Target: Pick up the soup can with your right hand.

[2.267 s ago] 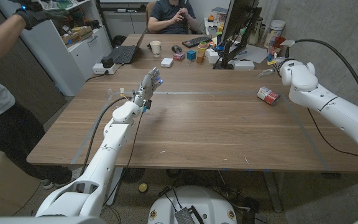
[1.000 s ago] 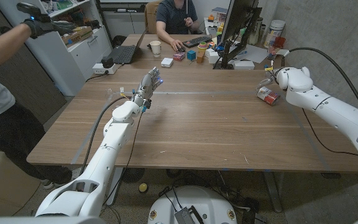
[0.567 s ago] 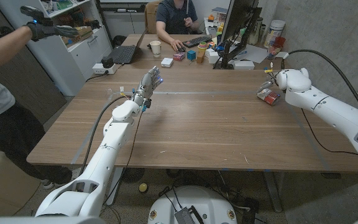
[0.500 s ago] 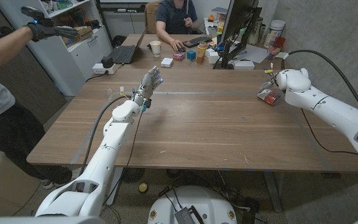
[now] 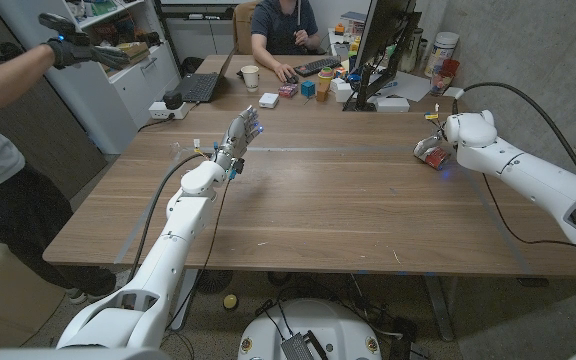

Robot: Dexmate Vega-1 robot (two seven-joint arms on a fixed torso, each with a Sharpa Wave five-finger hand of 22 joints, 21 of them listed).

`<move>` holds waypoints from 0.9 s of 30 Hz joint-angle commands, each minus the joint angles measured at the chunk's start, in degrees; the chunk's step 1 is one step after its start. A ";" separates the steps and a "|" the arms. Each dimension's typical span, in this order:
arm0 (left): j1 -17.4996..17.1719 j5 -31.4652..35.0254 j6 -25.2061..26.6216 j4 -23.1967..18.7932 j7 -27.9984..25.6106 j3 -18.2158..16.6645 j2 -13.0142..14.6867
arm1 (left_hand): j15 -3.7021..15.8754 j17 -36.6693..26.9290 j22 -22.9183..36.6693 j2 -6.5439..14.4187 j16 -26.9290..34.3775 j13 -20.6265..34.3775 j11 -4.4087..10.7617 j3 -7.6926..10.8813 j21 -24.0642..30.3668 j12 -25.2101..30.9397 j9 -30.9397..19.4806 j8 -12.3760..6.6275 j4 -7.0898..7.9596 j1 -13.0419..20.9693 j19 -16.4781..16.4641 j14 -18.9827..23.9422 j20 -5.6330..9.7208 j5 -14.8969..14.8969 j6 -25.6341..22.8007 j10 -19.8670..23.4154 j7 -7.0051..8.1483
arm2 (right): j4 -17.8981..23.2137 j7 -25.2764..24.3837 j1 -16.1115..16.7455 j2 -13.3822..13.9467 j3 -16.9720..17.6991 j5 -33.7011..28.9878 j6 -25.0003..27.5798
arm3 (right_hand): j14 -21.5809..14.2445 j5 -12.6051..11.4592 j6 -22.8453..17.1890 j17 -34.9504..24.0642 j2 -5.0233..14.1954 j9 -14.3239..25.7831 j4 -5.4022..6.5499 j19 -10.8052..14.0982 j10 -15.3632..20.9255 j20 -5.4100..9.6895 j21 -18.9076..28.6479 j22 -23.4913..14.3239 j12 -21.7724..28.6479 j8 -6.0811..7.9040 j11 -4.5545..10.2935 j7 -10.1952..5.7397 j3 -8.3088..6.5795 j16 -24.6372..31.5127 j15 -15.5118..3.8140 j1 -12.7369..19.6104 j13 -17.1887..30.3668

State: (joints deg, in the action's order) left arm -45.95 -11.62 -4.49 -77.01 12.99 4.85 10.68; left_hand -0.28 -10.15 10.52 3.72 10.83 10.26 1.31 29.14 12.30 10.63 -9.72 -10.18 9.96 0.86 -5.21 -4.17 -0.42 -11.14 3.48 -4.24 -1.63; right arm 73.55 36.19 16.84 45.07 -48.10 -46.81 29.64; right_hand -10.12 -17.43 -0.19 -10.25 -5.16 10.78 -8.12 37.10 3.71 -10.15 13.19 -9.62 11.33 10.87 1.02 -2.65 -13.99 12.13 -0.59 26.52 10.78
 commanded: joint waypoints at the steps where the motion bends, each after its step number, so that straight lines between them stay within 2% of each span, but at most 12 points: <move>1: 0.17 0.13 -0.21 -0.05 -0.17 0.17 -0.01 | -0.27 -0.18 0.21 4.28 0.05 0.14 -0.17 -0.12 -0.15 0.31 -0.18 -0.16 -0.14 -0.11 -0.23 -0.09 -0.15 -0.35 0.03 -0.13 0.02 | -2.18 0.68 -1.34 -0.65 -1.41 0.67 -0.02 | -1.38 -0.50 -0.10 -0.18 0.36 0.25 -0.26 1.44 1.11 0.45 0.59 -0.10 0.44 0.56 0.11 0.13 0.05 0.51 0.07 1.50 0.28; 4: 0.27 0.12 -0.24 0.06 -0.08 0.22 0.01 | -0.29 -0.18 0.21 4.28 0.05 0.14 -0.18 -0.13 -0.15 0.31 -0.18 -0.16 -0.13 -0.11 -0.23 -0.08 -0.15 -0.35 0.04 -0.13 0.01 | -2.88 0.95 -1.81 -0.93 -1.84 0.77 -0.16 | -2.23 -0.63 -0.75 -0.25 0.41 0.25 -0.09 2.70 1.82 0.94 0.70 -0.10 0.59 0.78 0.13 0.13 0.22 0.66 -0.10 1.73 0.29; 10: 0.33 0.14 -0.31 0.11 -0.20 0.22 -0.02 | -0.27 -0.18 0.21 4.29 0.06 0.14 -0.25 -0.15 -0.14 0.32 -0.18 -0.16 -0.13 -0.11 -0.24 -0.06 -0.15 -0.35 0.03 -0.11 -0.05 | -4.59 2.09 -3.02 -1.72 -2.99 0.75 -0.23 | -4.41 -0.96 -2.48 -0.36 0.62 0.24 0.19 6.91 2.99 2.43 1.32 -0.09 0.67 1.23 0.07 0.40 0.57 0.97 -0.33 2.54 0.28; 17: 0.45 0.16 -0.33 0.22 -0.24 0.23 -0.03 | -0.29 -0.18 0.21 4.30 0.06 0.14 -0.27 -0.18 -0.15 0.33 -0.18 -0.14 -0.13 -0.11 -0.25 -0.05 -0.15 -0.35 0.08 -0.09 -0.04 | -5.62 2.19 -3.86 -2.16 -3.80 0.88 -0.49 | -9.66 -1.51 -6.35 -0.49 1.27 0.24 0.56 13.92 7.03 5.17 2.05 -0.10 1.26 1.98 0.28 0.43 1.07 1.92 -1.70 4.03 0.26; 18: 0.46 0.17 -0.34 0.23 -0.28 0.23 -0.04 | -0.23 -0.18 0.21 4.30 0.06 0.15 -0.28 -0.18 -0.15 0.33 -0.18 -0.14 -0.13 -0.11 -0.24 -0.06 -0.17 -0.35 0.09 -0.09 -0.04 | -5.78 2.38 -3.98 -2.32 -3.91 0.84 -0.15 | -10.86 -1.61 -6.83 -0.53 1.45 0.24 0.62 15.74 8.10 5.96 2.31 -0.11 1.41 1.96 0.52 0.43 1.16 2.12 -2.05 4.39 0.27; 23: 0.55 0.21 -0.43 0.36 -0.30 0.25 -0.04 | -0.36 -0.18 0.21 4.30 0.07 0.15 -0.29 -0.20 -0.14 0.33 -0.18 -0.14 -0.13 -0.11 -0.28 -0.02 -0.11 -0.36 0.08 -0.08 -0.03 | -6.65 2.58 -4.59 -2.74 -4.60 0.75 -0.07 | -15.36 -2.02 -8.96 -0.60 2.14 0.23 0.47 21.04 10.84 8.90 2.82 -0.14 1.52 2.05 0.57 0.27 1.20 2.87 -3.11 6.37 0.27; 27: 0.72 0.17 -0.57 0.62 -0.21 0.27 -0.06 | -0.29 -0.18 0.21 4.31 0.08 0.14 -0.28 -0.22 -0.13 0.33 -0.18 -0.15 -0.13 -0.11 -0.31 0.01 -0.10 -0.36 0.07 -0.08 -0.13 | -7.51 3.08 -5.21 -3.15 -5.16 0.75 0.05 | -20.77 -2.38 -10.36 -0.75 2.87 0.22 0.17 25.89 12.33 11.83 3.31 -0.26 1.19 1.84 1.00 -0.10 1.07 3.87 -5.16 8.86 0.28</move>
State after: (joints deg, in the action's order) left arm -45.59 -11.48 -4.78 -76.95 12.75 5.05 10.67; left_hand -0.29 -10.15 10.52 3.72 10.83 10.26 1.31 29.14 12.30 10.63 -9.72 -10.18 9.96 0.86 -5.21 -4.17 -0.42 -11.14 3.48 -4.24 -1.62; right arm 68.02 38.18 13.07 42.90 -51.85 -46.06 29.37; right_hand -27.97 -19.33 -9.59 -10.82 -2.65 10.78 -7.58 59.95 14.81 0.17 15.87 -9.67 12.42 12.74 1.89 -2.60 -12.97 15.26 -2.64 33.90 10.78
